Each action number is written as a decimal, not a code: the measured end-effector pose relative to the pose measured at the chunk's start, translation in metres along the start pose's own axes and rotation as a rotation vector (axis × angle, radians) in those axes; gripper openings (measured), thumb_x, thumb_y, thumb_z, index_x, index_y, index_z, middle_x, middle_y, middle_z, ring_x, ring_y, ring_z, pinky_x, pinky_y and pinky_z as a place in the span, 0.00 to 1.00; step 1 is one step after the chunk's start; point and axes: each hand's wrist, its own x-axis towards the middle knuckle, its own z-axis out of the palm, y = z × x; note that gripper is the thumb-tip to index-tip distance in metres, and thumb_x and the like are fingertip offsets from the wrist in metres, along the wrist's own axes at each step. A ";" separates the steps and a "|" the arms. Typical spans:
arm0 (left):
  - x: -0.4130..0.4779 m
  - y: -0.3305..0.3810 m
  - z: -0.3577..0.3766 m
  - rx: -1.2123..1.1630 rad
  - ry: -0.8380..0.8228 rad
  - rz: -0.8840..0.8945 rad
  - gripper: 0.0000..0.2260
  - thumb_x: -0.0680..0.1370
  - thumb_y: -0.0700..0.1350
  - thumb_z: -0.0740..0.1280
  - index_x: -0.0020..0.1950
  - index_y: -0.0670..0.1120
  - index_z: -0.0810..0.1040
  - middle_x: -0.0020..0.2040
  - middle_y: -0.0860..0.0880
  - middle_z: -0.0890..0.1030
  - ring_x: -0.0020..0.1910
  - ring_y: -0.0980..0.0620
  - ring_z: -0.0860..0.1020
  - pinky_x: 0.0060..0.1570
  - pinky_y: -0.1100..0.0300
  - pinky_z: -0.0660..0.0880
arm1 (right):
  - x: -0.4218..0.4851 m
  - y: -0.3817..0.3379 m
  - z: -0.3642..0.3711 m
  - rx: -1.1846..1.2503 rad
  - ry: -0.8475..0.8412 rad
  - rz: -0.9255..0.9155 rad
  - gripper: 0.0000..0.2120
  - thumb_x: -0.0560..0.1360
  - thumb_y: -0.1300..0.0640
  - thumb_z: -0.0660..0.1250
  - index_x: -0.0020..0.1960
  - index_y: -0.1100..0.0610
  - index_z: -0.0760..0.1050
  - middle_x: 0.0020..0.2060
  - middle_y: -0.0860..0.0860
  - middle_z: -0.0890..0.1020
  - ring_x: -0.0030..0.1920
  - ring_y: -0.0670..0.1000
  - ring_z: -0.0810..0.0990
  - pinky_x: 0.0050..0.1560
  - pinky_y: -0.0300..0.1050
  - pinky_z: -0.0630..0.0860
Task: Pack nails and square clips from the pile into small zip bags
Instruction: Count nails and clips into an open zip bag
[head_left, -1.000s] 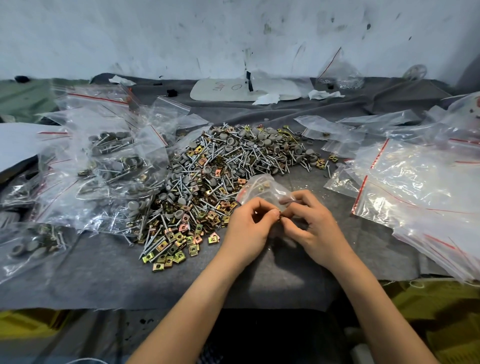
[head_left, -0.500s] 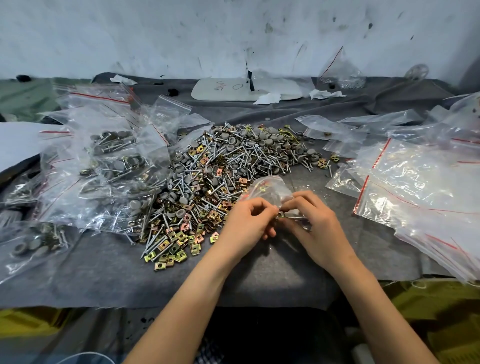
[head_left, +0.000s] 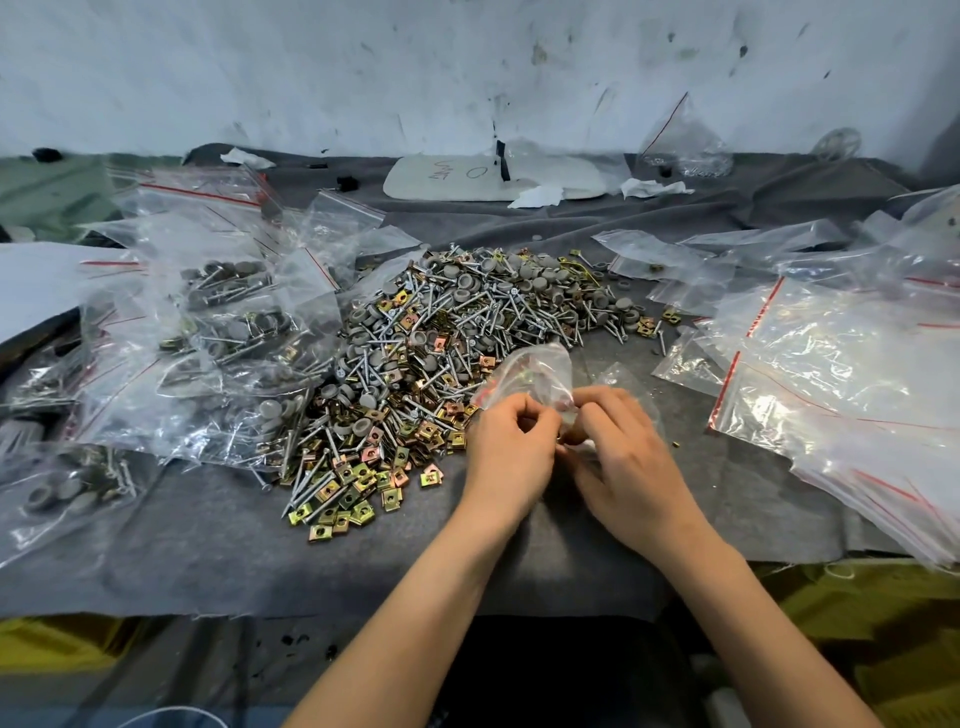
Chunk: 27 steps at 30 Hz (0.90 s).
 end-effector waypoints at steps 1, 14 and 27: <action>0.001 0.001 0.003 -0.040 0.034 -0.022 0.11 0.76 0.40 0.66 0.32 0.47 0.74 0.30 0.49 0.76 0.33 0.46 0.75 0.40 0.52 0.72 | -0.001 -0.001 0.000 -0.006 0.017 -0.004 0.08 0.71 0.58 0.61 0.38 0.62 0.73 0.49 0.60 0.80 0.49 0.61 0.79 0.49 0.49 0.69; -0.012 -0.006 -0.003 -0.149 0.082 0.171 0.09 0.80 0.44 0.63 0.41 0.53 0.76 0.33 0.56 0.76 0.30 0.53 0.74 0.33 0.55 0.71 | -0.005 0.011 0.002 0.094 0.174 0.386 0.06 0.72 0.68 0.70 0.48 0.63 0.81 0.53 0.56 0.80 0.56 0.57 0.76 0.59 0.40 0.65; 0.031 0.022 -0.073 0.112 -0.005 0.186 0.06 0.79 0.46 0.65 0.43 0.53 0.79 0.51 0.53 0.79 0.48 0.53 0.78 0.46 0.60 0.75 | -0.009 0.013 -0.004 0.296 0.238 0.546 0.14 0.72 0.67 0.70 0.52 0.51 0.77 0.41 0.45 0.81 0.44 0.36 0.78 0.45 0.25 0.70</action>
